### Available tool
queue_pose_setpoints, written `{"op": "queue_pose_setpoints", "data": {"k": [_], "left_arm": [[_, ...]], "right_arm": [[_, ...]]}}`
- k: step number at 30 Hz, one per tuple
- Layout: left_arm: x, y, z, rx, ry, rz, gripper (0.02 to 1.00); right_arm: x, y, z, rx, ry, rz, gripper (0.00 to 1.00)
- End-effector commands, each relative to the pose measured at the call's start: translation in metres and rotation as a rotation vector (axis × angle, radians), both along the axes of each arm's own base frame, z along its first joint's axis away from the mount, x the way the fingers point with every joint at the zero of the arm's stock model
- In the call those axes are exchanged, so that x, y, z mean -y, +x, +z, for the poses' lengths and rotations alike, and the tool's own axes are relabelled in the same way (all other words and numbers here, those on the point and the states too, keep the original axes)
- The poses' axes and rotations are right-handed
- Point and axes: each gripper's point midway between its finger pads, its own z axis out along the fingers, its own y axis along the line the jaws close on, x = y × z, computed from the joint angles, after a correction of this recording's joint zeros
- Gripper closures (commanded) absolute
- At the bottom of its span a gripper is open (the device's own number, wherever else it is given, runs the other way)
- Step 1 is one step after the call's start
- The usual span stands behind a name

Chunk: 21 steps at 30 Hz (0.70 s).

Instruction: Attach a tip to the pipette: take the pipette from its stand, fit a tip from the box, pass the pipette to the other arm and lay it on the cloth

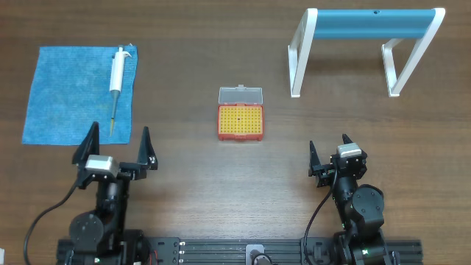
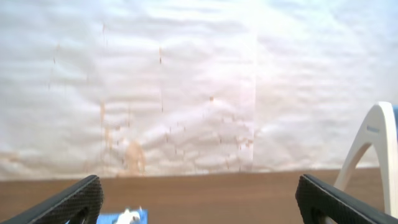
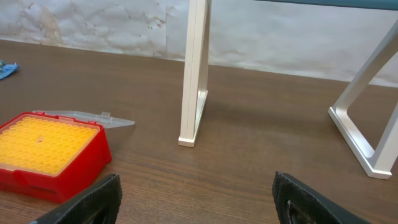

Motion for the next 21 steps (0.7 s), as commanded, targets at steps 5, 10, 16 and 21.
{"op": "queue_pose_setpoints", "data": {"k": [5,10,16,21], "left_arm": [[-0.015,0.016,-0.085,-0.249,-0.153,0.066,0.02],[-0.007,0.015,-0.11,-0.347,-0.065,0.038,0.023],[-0.003,0.015,-0.11,-0.344,-0.017,0.019,0.02],[-0.003,0.015,-0.11,-0.344,-0.017,0.019,0.02]], "right_arm": [[-0.002,-0.001,-0.002,-0.006,0.011,0.01,0.202],[-0.002,-0.001,-0.002,-0.006,0.011,0.01,0.202],[-0.002,-0.001,-0.002,-0.006,0.011,0.01,0.202],[-0.002,-0.001,-0.002,-0.006,0.011,0.01,0.202]]}}
